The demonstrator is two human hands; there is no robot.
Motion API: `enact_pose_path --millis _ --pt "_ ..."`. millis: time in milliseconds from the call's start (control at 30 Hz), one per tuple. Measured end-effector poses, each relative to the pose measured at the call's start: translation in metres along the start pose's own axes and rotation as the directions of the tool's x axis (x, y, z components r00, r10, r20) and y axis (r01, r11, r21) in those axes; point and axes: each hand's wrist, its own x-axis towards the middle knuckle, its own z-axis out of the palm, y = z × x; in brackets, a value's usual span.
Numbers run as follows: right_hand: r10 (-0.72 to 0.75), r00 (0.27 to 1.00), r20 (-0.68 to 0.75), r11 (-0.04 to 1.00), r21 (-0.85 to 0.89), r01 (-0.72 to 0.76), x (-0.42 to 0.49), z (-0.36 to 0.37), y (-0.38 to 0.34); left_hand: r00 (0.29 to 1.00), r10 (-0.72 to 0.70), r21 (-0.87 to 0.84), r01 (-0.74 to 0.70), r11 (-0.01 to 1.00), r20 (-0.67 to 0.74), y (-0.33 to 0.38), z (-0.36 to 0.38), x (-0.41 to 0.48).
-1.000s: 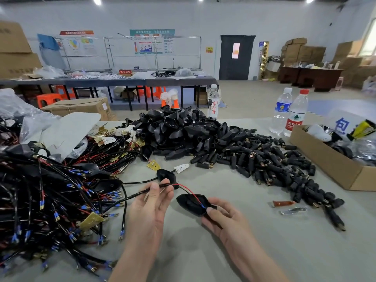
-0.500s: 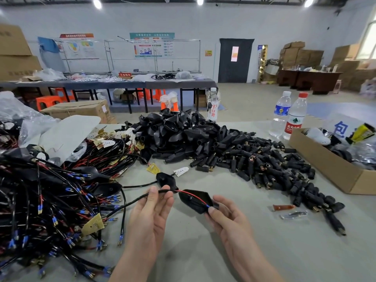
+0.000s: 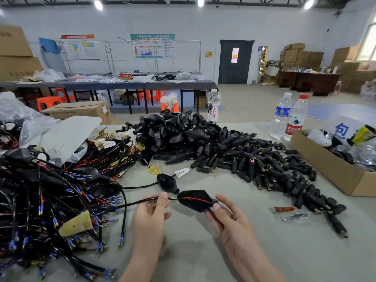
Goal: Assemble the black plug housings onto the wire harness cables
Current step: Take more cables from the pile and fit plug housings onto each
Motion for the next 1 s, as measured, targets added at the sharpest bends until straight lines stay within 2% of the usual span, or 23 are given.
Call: enact_pose_path --millis 67,167,300,433,633,833,1000 --pt "0.018 1.0 0.005 1.0 0.018 -0.018 -0.001 0.001 -0.001 0.995 0.094 0.08 -0.095 0.992 0.018 0.0 0.0 -0.001" --pt "0.059 0.998 0.029 0.997 0.038 -0.06 -0.004 0.002 0.001 0.975 0.185 0.153 -0.203 0.967 0.125 -0.001 0.003 -0.007" --pt "0.115 0.992 0.059 0.992 0.037 -0.118 -0.008 0.005 0.009 0.945 0.161 0.244 -0.234 0.941 0.285 -0.009 0.007 -0.012" --pt "0.158 0.984 0.081 0.987 0.022 -0.16 -0.01 0.006 0.011 0.932 0.142 0.32 -0.253 0.913 0.333 -0.016 0.007 -0.01" --pt "0.118 0.993 0.002 0.992 -0.045 -0.118 -0.005 0.006 0.01 0.944 0.026 0.284 -0.125 0.951 0.329 -0.021 0.011 -0.008" --pt "0.002 0.999 -0.045 0.964 -0.265 -0.014 -0.001 0.001 0.007 0.918 -0.231 0.112 0.205 0.972 0.321 -0.013 0.006 0.0" --pt "-0.128 0.987 -0.097 0.92 -0.384 0.081 -0.001 0.001 0.008 0.907 -0.33 -0.039 0.352 0.935 0.262 -0.01 0.001 0.007"
